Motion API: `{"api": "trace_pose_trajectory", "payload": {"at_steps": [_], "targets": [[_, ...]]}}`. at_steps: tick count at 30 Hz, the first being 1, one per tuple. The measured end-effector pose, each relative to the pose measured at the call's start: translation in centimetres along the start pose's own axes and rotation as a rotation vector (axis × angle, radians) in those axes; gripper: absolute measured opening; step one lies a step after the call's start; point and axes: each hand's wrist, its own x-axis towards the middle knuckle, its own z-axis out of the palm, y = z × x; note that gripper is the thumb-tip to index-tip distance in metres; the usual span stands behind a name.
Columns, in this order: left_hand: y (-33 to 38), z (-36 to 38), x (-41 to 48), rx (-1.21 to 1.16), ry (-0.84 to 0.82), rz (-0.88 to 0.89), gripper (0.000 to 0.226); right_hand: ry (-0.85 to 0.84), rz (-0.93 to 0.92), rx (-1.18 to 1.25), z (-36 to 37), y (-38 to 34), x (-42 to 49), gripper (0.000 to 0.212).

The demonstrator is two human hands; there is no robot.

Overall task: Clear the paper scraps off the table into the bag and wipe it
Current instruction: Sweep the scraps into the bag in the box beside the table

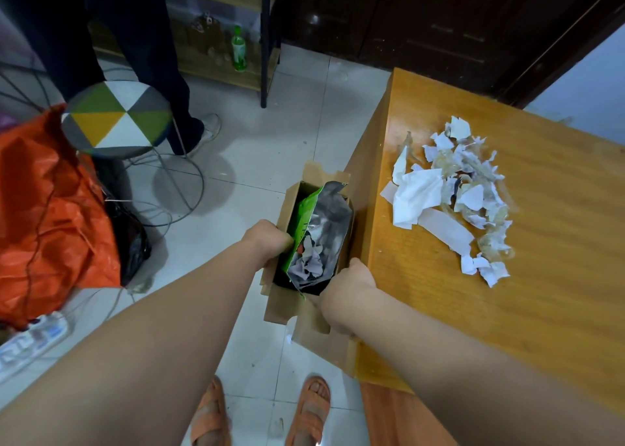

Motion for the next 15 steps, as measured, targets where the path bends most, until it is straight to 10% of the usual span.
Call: {"api": "trace_pose_trajectory", "payload": {"at_steps": [15], "targets": [[-0.38, -0.19, 0.78, 0.008, -0.039, -0.007, 0.037, -0.052, 0.025, -0.055, -0.41, -0.12, -0.12, 0.066]]}}
